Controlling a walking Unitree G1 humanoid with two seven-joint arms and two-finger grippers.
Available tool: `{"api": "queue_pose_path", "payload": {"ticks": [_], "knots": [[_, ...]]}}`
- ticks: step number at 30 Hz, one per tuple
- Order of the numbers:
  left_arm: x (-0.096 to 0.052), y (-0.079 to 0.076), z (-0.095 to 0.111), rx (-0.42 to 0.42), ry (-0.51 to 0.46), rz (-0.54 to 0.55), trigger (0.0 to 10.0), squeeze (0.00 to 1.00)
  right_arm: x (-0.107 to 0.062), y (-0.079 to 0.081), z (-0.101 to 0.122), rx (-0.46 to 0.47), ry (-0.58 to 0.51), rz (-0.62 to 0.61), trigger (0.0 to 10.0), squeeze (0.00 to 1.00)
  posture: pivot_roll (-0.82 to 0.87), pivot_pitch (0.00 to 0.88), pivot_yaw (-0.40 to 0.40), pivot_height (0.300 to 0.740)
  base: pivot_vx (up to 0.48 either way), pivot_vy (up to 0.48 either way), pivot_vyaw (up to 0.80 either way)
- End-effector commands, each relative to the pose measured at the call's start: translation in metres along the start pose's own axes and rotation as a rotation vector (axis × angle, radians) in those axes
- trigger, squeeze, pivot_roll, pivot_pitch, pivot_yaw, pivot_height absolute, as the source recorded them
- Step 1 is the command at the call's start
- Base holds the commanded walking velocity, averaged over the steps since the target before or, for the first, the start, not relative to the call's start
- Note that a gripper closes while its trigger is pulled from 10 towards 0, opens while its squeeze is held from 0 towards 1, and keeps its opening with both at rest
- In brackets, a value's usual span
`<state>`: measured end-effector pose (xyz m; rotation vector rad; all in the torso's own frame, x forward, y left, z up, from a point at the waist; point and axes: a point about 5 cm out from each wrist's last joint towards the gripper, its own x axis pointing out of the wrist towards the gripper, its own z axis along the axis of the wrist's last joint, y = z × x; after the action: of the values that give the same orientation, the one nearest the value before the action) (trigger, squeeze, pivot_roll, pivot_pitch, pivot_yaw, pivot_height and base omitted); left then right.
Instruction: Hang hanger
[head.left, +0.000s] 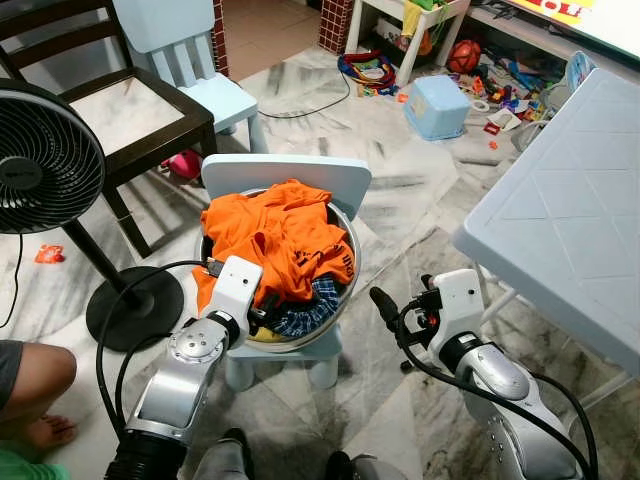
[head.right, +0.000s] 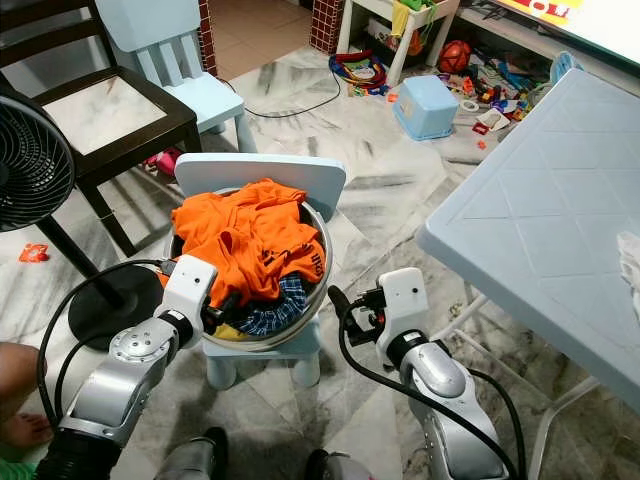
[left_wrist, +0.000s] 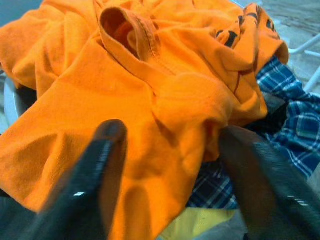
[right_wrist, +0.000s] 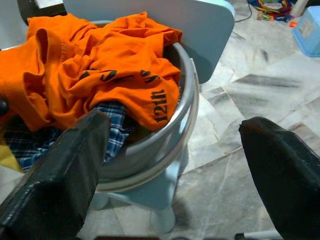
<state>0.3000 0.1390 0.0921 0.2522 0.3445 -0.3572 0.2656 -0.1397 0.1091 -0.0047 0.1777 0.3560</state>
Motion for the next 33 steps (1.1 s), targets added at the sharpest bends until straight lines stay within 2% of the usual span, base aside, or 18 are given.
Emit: {"api": "queue_pose_path", "payload": {"ticks": [1,4,5,6,7,8,12,17,22,27,28,29,30,33], "knots": [[0.002,-0.005,-0.003,0.013,0.035,-0.039,10.0,1.0,-0.003,0.001,-0.004,0.001,0.018,0.004,10.0,0.0,0.05,0.181,-0.092,0.74,0.0,0.0,0.0],[0.001,-0.006,-0.005,0.021,0.048,-0.057,10.0,1.0,-0.003,0.001,-0.003,0.002,0.017,0.004,10.0,0.0,0.05,0.181,-0.089,0.74,0.0,0.0,0.0],[0.0,-0.006,-0.01,0.029,0.069,-0.066,10.0,0.8,-0.002,-0.001,-0.003,0.001,0.017,-0.003,10.0,0.0,0.05,0.181,-0.088,0.74,0.0,0.0,0.0],[0.0,-0.006,-0.01,0.029,0.069,-0.066,10.0,0.8,-0.002,-0.001,-0.003,0.001,0.017,-0.003,10.0,0.0,0.05,0.181,-0.088,0.74,0.0,0.0,0.0],[0.001,-0.005,-0.013,0.031,0.078,-0.067,10.0,0.38,-0.002,-0.001,-0.003,0.002,0.017,-0.006,10.0,0.0,0.05,0.181,-0.088,0.74,0.0,0.0,0.0],[0.001,-0.004,-0.013,0.031,0.079,-0.067,10.0,0.0,-0.002,-0.001,-0.003,0.002,0.017,-0.006,10.0,0.0,0.05,0.183,-0.089,0.74,0.0,0.0,0.0],[0.009,-0.001,-0.01,0.032,0.079,-0.062,10.0,0.0,-0.001,0.001,-0.004,0.001,0.018,-0.003,10.0,0.0,0.05,0.181,-0.088,0.74,0.0,0.0,0.0],[0.01,0.0,-0.007,0.031,0.069,-0.063,10.0,0.0,-0.002,0.0,-0.004,0.0,0.017,-0.006,10.0,0.0,0.05,0.181,-0.086,0.74,0.0,0.0,0.0],[0.017,0.009,-0.001,0.035,0.056,-0.048,10.0,0.0,-0.003,0.001,-0.004,0.003,0.019,-0.007,10.0,0.0,0.04,0.182,-0.084,0.74,0.0,0.0,0.0],[0.019,0.009,-0.002,0.017,0.054,-0.064,10.0,0.0,-0.003,0.002,-0.004,0.005,0.017,-0.004,10.0,0.0,0.04,0.181,-0.089,0.74,0.0,0.0,0.0],[0.02,0.01,-0.003,0.014,0.051,-0.062,9.2,0.0,-0.003,0.002,-0.004,0.006,0.017,-0.006,10.0,0.0,0.04,0.182,-0.09,0.74,0.0,0.0,0.0],[0.021,0.011,-0.003,0.012,0.049,-0.062,4.9,0.0,-0.003,0.001,-0.004,0.01,0.018,-0.008,10.0,0.0,0.04,0.182,-0.091,0.74,0.0,0.0,0.0],[0.022,0.011,-0.003,0.008,0.045,-0.062,3.3,0.0,-0.003,0.001,-0.004,0.012,0.019,-0.009,10.0,0.0,0.04,0.183,-0.092,0.74,0.0,0.0,0.0],[0.025,0.011,-0.004,0.005,0.044,-0.079,1.5,0.0,-0.003,0.001,-0.004,0.012,0.02,-0.008,10.0,0.0,0.04,0.182,-0.092,0.74,0.0,0.0,0.0]]}}
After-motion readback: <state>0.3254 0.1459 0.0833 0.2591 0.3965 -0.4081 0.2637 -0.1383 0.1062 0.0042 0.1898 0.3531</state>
